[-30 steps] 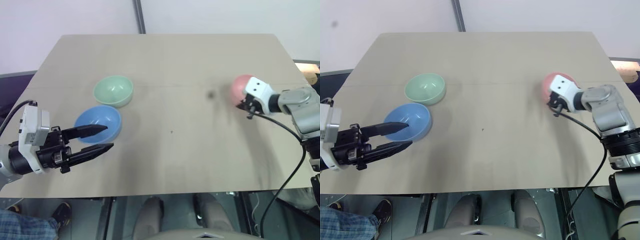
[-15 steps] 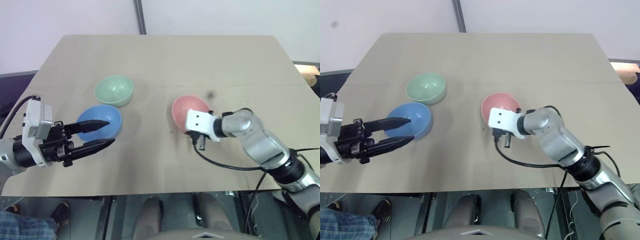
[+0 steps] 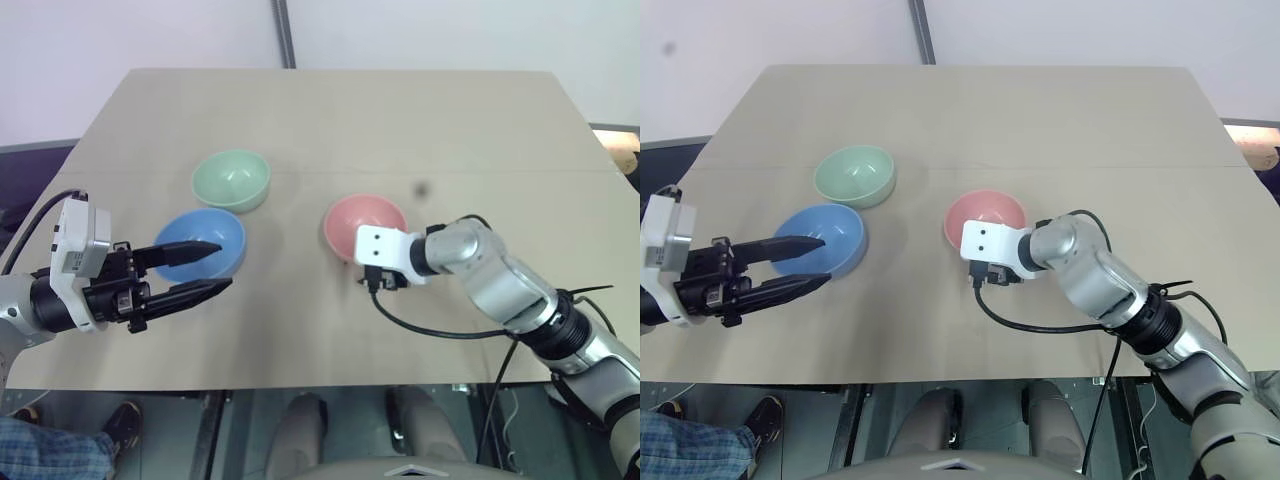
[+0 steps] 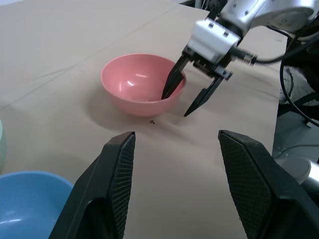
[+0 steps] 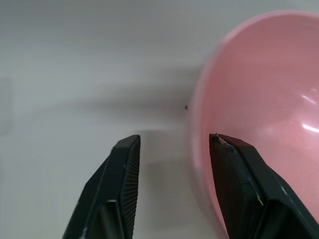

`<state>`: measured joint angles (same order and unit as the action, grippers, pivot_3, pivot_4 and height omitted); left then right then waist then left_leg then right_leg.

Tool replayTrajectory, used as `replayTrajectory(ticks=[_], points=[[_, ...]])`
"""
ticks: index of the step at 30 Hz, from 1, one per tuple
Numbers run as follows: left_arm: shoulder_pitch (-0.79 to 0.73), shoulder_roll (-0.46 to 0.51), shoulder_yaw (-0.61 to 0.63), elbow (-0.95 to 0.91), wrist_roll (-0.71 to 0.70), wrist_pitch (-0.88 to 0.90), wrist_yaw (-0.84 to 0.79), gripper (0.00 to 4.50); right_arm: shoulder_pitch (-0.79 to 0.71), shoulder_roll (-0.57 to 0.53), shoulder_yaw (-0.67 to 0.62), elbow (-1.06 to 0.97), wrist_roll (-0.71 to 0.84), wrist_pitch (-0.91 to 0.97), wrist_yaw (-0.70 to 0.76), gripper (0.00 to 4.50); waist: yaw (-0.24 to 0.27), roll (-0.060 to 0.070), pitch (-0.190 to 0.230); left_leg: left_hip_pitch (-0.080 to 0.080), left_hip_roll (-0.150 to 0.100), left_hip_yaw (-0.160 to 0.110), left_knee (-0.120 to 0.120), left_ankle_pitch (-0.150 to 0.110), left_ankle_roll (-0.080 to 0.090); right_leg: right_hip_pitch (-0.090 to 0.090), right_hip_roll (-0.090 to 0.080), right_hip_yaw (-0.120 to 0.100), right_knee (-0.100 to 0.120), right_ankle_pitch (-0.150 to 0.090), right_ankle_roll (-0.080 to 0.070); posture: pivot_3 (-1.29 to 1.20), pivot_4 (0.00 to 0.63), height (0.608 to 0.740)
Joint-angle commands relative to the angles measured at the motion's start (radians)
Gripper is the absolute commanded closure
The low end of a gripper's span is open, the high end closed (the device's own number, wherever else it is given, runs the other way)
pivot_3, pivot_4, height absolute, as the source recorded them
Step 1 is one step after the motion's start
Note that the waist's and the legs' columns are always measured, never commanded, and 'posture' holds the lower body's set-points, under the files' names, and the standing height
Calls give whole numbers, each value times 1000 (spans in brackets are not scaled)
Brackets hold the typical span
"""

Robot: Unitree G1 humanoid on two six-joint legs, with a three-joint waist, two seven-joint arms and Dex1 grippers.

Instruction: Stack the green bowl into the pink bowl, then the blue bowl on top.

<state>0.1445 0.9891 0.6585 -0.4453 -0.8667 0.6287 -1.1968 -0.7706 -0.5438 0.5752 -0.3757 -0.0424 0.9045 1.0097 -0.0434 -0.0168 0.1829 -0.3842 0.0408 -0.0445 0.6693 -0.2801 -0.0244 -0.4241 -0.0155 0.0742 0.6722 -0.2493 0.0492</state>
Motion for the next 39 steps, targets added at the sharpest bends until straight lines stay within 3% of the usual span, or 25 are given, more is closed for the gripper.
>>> replayTrajectory(ticks=[1, 9, 12, 17, 23, 30, 34, 39], points=[[0, 11, 32, 1, 0, -11, -10, 1666, -50, -15, -115, -78, 97, 50, 44, 1993, -1, 0, 0, 0, 0, 0, 0, 0, 0, 0, 0, 0, 0, 0, 0, 0, 150, 740], [5, 13, 39, 5, 3, -12, -15, 1666, -70, -75, -232, -96, 242, 131, 69, 1993, 1, 0, 0, -1, 0, -1, 0, 0, 0, 0, 0, -1, 0, 0, 0, 0, 150, 740], [6, 17, 43, 13, 5, -13, -22, 1666, -72, -36, -309, -41, 272, 129, 6, 1993, 0, 0, 0, 0, 0, -1, 0, 0, 0, 0, 0, -1, -1, 0, 0, 0, 150, 740], [11, 18, 56, 21, 10, -11, -14, 1666, -53, 139, -609, 66, 430, 28, -107, 1993, -3, 0, 0, 0, 0, -1, 0, 0, 0, 0, 0, 0, 0, 0, 0, 0, 150, 740], [32, 21, 79, 23, 30, 4, 9, 1666, 53, 72, -832, 40, 692, 51, -4, 1993, 8, 0, 0, -4, -1, -3, 0, 0, 0, 1, -1, -3, -5, 0, 0, 0, 150, 740], [-67, 15, 34, 115, 110, -16, 148, 1666, 170, -90, -829, 81, 721, -41, 102, 1993, 1, 1, 1, -3, 0, -3, -2, 0, 0, 0, 0, -3, -5, 0, 0, 0, 150, 740], [-120, 21, -13, 176, 187, -57, 184, 1666, 179, -105, -805, 98, 723, -81, 92, 1993, -4, 1, 1, -1, 0, -2, -1, 0, 0, 1, 0, -2, -5, 0, 0, 0, 150, 740], [-228, 78, -148, 348, 316, -212, 97, 1666, 164, -98, -802, 113, 766, -100, 80, 1993, 1, 1, 1, -1, 0, -2, -1, 0, 0, 1, 0, -2, -4, 0, 0, 0, 150, 740]])
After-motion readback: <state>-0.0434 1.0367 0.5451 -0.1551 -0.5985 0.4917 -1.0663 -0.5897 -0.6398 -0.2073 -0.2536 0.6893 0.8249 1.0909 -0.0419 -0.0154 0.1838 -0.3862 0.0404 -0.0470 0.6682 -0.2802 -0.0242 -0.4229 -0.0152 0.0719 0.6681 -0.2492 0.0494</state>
